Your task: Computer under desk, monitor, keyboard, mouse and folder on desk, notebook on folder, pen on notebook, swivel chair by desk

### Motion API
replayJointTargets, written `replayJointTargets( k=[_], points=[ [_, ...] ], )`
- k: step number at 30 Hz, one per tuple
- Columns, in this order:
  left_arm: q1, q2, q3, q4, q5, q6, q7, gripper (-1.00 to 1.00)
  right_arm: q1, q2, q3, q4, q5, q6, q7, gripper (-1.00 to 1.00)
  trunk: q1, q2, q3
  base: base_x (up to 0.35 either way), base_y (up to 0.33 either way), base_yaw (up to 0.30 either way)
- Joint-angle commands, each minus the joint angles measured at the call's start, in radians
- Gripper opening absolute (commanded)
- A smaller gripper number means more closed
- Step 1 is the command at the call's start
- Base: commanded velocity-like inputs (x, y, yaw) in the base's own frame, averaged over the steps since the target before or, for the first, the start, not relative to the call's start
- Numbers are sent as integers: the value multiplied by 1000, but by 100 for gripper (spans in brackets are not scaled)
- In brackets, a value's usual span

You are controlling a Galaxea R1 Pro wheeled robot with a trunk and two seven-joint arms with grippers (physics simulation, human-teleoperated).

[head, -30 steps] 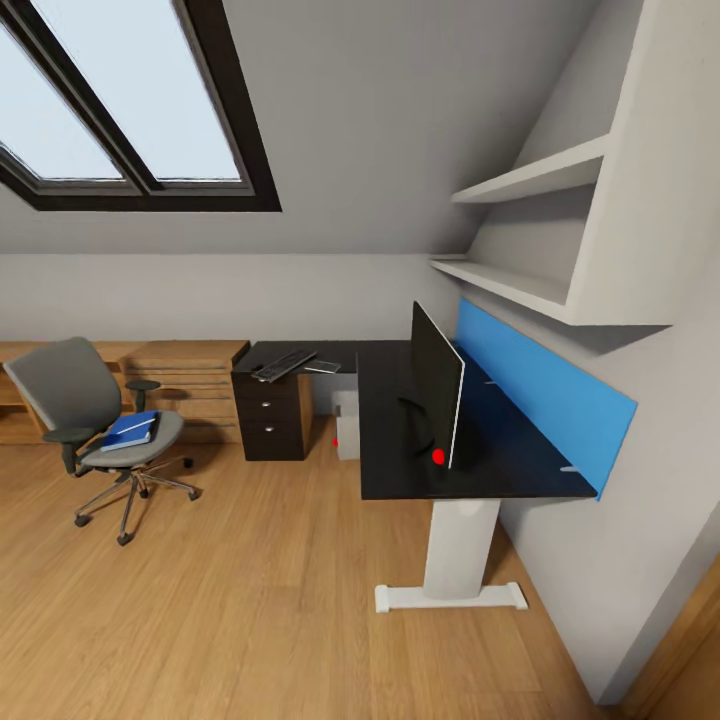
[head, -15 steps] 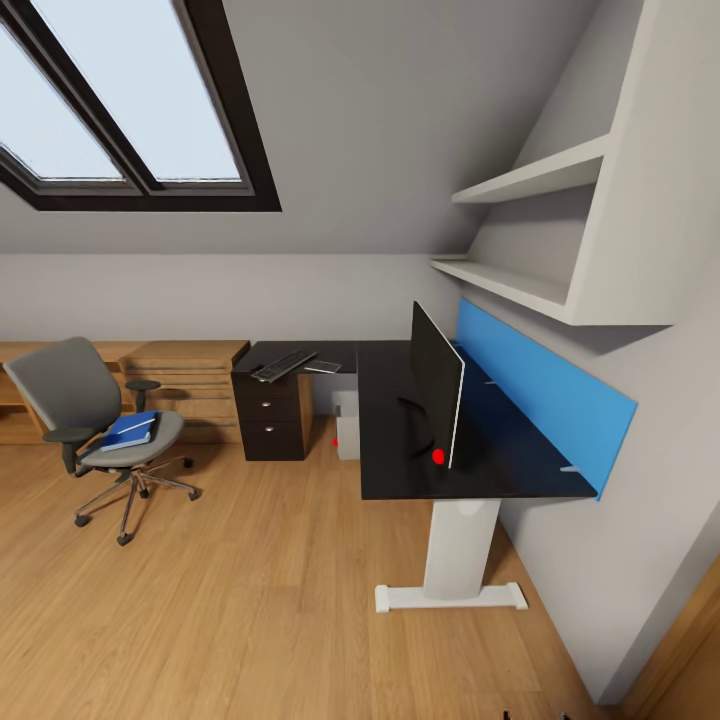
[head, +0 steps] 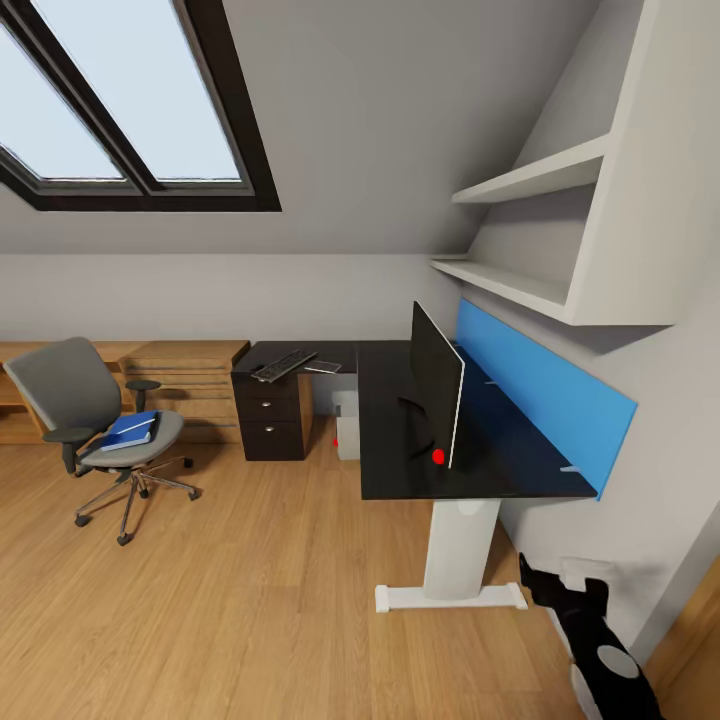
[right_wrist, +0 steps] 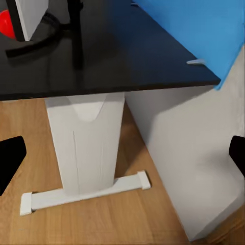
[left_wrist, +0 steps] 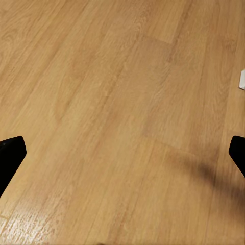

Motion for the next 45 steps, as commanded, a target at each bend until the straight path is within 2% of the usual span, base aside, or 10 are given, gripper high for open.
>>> replayJointTargets(
  k=[1,3,5,11,14,19,24,27,34,45],
  points=[
    [-1,0,8,1,5,-2,-10,100,-1,2,1,-65,-6,27,-24,100,0,-1,-2,0,0,0],
    [-1,0,8,1,5,-2,-10,100,-3,12,2,-114,-6,42,-40,100,0,-1,-2,0,0,0],
    [-1,-1,8,1,5,-2,-10,100,-12,49,4,-167,-6,59,-61,100,0,-1,-2,0,0,0],
    [-1,-1,8,1,5,-2,-10,100,-117,124,10,-139,5,68,-75,100,0,-1,-2,0,0,0],
    [-1,-1,8,0,5,-2,-10,100,-302,145,14,2,7,69,-77,100,0,-1,-2,0,0,0],
    [-1,-1,8,0,5,-2,-10,100,-411,150,32,103,5,63,-71,100,0,-1,-2,0,0,0],
    [-1,-1,7,0,3,-4,-10,100,-422,148,119,80,2,26,-46,100,0,-1,-2,0,0,0],
    [-1,-4,7,0,3,-5,-11,100,-413,150,141,77,-1,-27,-42,100,0,-1,-2,0,0,0],
    [-1,-5,7,0,2,-5,-11,100,-386,147,153,72,2,-90,-28,100,0,-1,-2,0,0,0],
    [-1,-5,7,0,2,-5,-10,100,-372,142,154,74,6,-99,-1,100,0,-1,-2,0,0,0]
  ],
)
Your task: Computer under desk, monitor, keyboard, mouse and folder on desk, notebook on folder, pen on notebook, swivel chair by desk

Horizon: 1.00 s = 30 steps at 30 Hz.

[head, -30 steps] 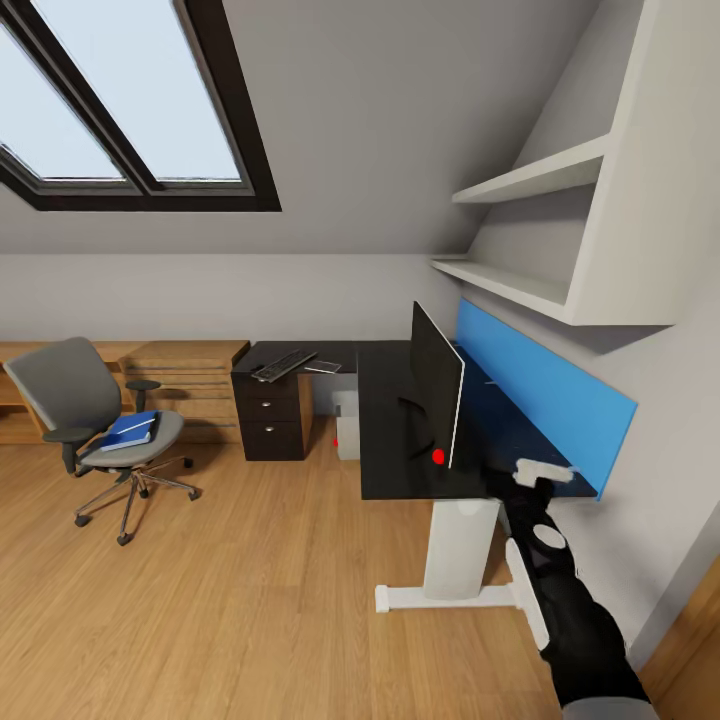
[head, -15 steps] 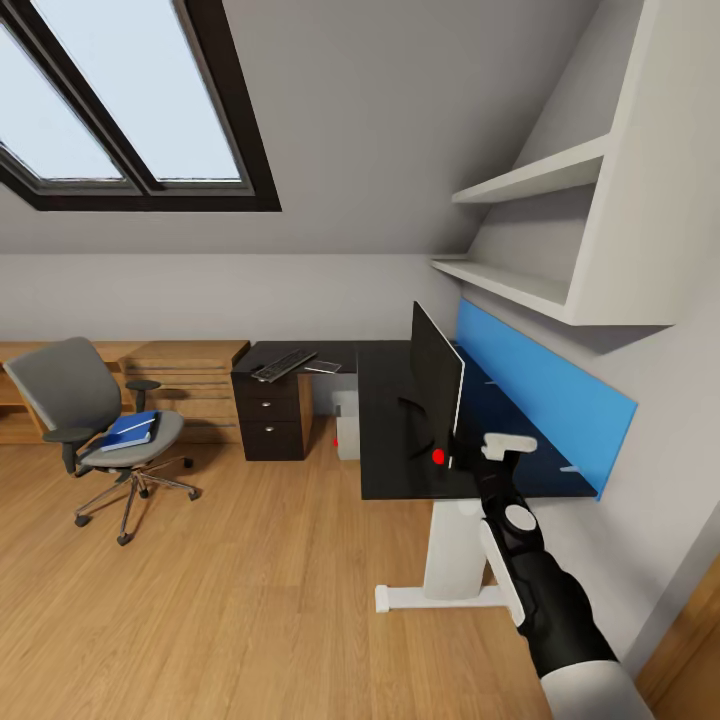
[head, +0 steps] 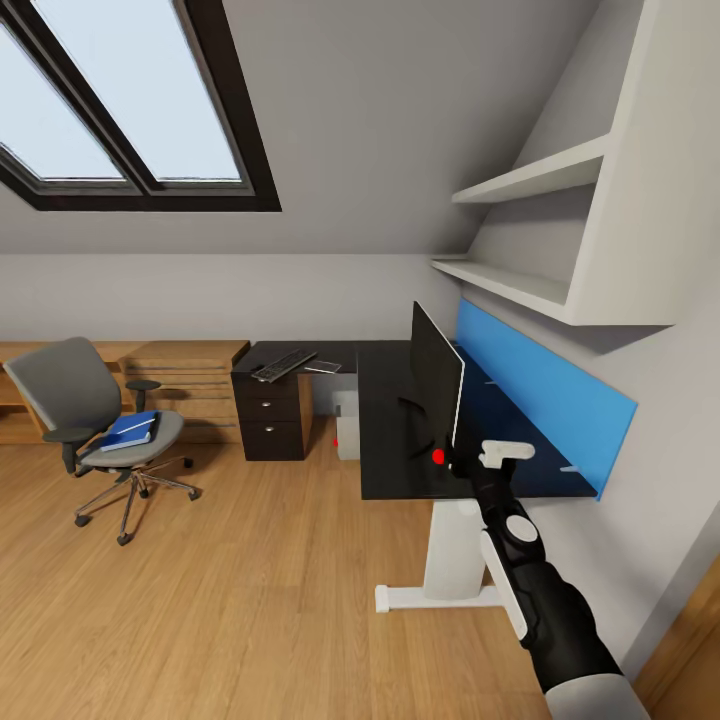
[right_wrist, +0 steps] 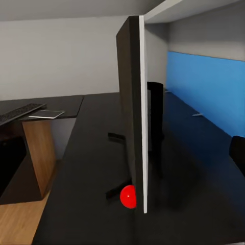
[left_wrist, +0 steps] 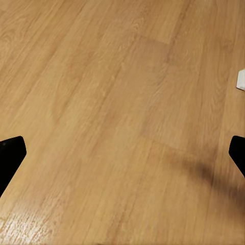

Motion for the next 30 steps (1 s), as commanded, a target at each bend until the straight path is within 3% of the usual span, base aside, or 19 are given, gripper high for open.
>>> replayJointTargets(
  k=[1,30],
  points=[
    [-1,0,8,1,4,-2,-10,100,-1,-1,2,-1,-3,5,-6,100,0,-1,-2,17,0,0],
    [-1,0,9,1,7,-3,-10,100,0,-3,1,0,-2,5,-8,100,0,-1,-2,186,67,0]
  ],
)
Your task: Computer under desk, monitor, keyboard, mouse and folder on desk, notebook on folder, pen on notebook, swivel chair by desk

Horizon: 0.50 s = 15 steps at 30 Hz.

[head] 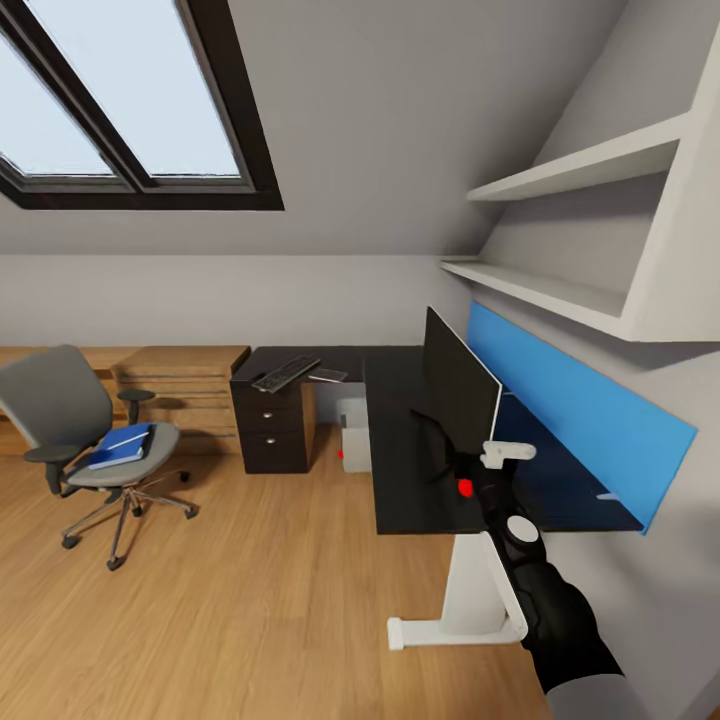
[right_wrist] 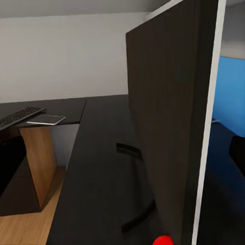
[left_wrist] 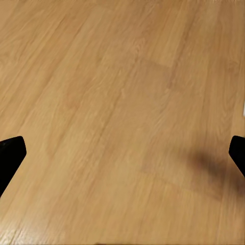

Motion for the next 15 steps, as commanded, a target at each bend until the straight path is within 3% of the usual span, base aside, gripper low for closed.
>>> replayJointTargets(
  k=[1,10,15],
  points=[
    [-1,0,8,1,4,-2,-10,100,-1,-3,2,-2,-3,6,-7,100,0,-1,-2,48,2,0],
    [-1,1,8,1,5,-2,-10,100,-1,-7,2,-3,-4,6,-7,100,0,-1,-2,16,-6,0],
    [-1,1,8,1,5,-2,-10,100,-1,-7,2,-4,-4,6,-7,100,0,-1,-2,2,-168,0]
  ],
)
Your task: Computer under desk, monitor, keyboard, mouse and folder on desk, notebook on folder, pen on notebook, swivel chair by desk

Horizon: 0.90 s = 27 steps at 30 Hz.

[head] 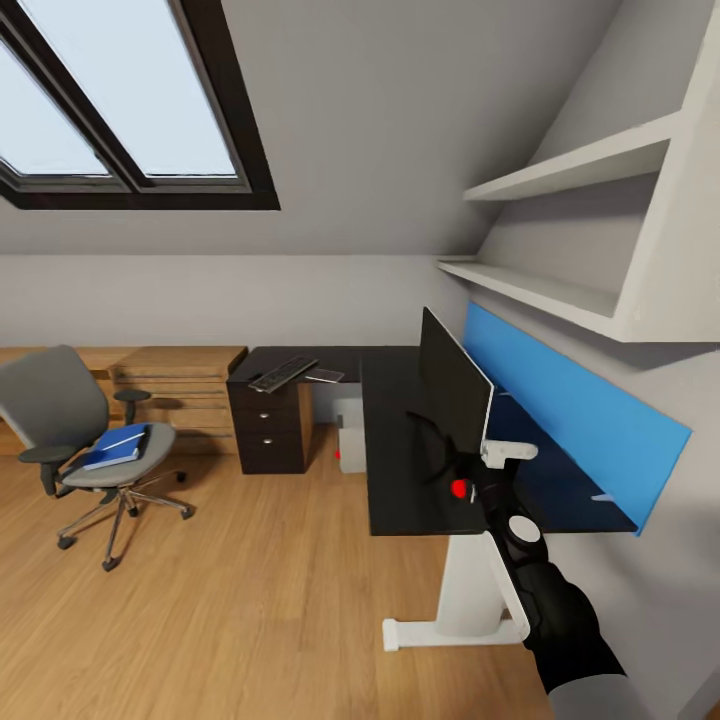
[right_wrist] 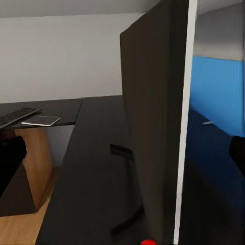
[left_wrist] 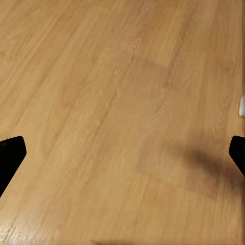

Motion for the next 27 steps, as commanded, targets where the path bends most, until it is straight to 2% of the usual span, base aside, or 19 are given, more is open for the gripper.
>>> replayJointTargets(
  k=[1,17,27],
  points=[
    [-1,0,8,1,5,-2,-10,100,-1,0,2,-1,-3,5,-6,100,0,-1,-2,1,-184,0],
    [-1,1,9,1,5,-2,-10,100,0,-1,2,-1,-3,5,-6,100,0,-1,-2,1,-34,0],
    [-1,0,9,1,5,-2,-10,100,1,-1,2,0,-3,5,-6,100,0,-1,-2,88,-38,0]
  ],
)
